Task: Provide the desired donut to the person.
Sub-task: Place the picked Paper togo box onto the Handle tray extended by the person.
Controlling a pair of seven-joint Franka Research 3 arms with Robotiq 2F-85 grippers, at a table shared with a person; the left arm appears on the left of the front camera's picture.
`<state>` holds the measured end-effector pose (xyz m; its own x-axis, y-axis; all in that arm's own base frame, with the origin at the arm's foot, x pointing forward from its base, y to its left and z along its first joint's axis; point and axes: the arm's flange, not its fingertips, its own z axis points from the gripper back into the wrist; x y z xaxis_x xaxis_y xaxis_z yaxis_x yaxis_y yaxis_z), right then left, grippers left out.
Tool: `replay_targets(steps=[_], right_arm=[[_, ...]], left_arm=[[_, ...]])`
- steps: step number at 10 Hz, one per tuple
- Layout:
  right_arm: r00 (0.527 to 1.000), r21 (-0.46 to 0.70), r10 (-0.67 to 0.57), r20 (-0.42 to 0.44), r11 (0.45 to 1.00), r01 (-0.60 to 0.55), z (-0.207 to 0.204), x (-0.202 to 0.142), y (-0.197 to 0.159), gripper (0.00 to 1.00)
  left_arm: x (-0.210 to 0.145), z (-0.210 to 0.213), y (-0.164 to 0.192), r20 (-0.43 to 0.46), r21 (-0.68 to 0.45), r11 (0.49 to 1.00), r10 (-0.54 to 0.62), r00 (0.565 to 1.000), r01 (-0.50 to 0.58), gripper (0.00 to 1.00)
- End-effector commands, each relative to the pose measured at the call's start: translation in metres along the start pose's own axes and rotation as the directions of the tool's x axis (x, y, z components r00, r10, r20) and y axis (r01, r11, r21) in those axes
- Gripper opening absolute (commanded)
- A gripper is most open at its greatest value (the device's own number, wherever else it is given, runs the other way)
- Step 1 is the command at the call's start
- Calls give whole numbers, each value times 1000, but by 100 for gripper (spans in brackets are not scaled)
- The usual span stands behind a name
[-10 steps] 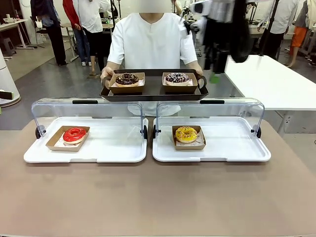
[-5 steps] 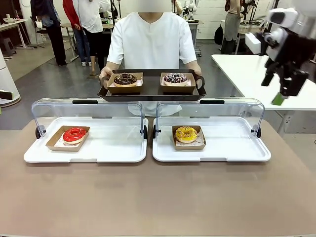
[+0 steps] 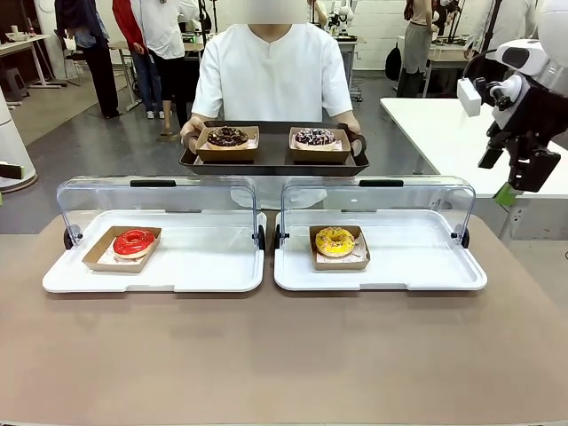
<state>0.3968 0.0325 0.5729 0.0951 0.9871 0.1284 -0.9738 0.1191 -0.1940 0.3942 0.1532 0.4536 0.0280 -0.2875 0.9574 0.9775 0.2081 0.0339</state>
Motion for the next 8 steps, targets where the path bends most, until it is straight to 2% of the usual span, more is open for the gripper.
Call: replay_targets(steps=[1, 8], right_arm=[[1000, 16, 4, -2, 1000, -4, 5, 1, 4, 100], [1000, 16, 4, -2, 1000, -4, 5, 1, 4, 100]], left_arm=[[1, 1, -1, 11, 1, 1000, -8, 1000, 8, 100], [1, 1, -1, 11, 1, 1000, -8, 1000, 8, 100]])
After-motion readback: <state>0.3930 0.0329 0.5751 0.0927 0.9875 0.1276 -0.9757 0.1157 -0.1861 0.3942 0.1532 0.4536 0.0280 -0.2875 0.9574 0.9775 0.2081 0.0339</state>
